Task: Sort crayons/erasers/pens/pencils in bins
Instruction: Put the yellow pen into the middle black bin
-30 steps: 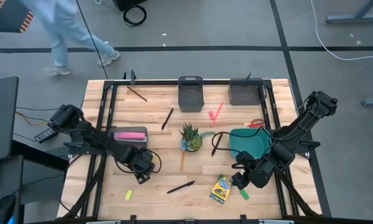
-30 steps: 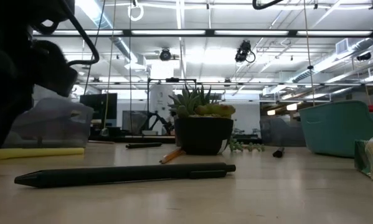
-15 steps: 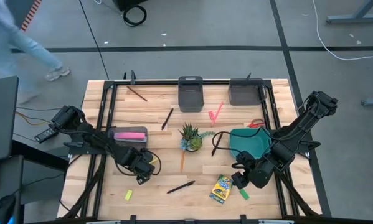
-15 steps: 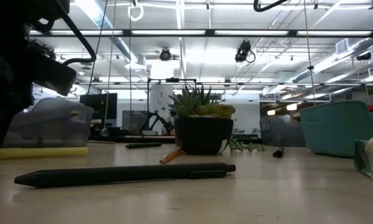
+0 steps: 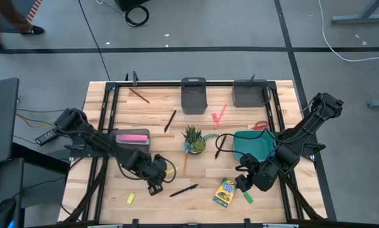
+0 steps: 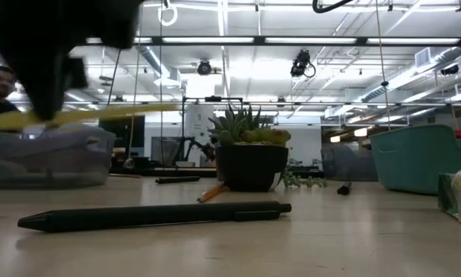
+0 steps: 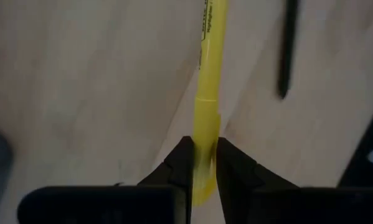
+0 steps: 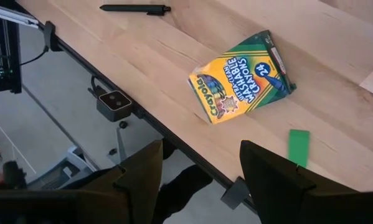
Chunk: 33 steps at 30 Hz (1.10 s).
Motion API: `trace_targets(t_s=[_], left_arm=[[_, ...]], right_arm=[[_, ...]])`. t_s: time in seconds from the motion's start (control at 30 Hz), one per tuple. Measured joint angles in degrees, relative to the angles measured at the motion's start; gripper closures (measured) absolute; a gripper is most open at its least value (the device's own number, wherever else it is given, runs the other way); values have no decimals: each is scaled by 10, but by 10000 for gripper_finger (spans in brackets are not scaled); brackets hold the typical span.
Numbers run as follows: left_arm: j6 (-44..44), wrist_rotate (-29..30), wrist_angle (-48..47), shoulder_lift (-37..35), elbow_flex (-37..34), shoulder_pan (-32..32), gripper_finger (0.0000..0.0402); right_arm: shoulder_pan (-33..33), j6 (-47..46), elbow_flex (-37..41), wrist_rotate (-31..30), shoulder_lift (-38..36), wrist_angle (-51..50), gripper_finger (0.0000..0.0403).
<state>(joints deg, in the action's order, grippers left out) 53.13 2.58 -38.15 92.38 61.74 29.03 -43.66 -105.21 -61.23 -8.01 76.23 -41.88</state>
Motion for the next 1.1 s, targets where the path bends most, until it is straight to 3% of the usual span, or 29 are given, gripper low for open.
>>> trace_targets(t_s=[0.2, 0.43, 0.8, 1.1], left_arm=[[-78, 44, -42, 0, 114, -71, 351], [-118, 52, -39, -2, 200, -220, 347], [6, -34, 145, 37, 204, -470, 344], [53, -70, 170, 118, 203, -537, 344]], right_arm=[[0, 0, -1, 0, -7, 8, 181], [0, 14, -1, -30, -49, 9, 181], [9, 157, -2, -200, -184, -33, 181], [61, 240, -2, -307, -258, -52, 181]])
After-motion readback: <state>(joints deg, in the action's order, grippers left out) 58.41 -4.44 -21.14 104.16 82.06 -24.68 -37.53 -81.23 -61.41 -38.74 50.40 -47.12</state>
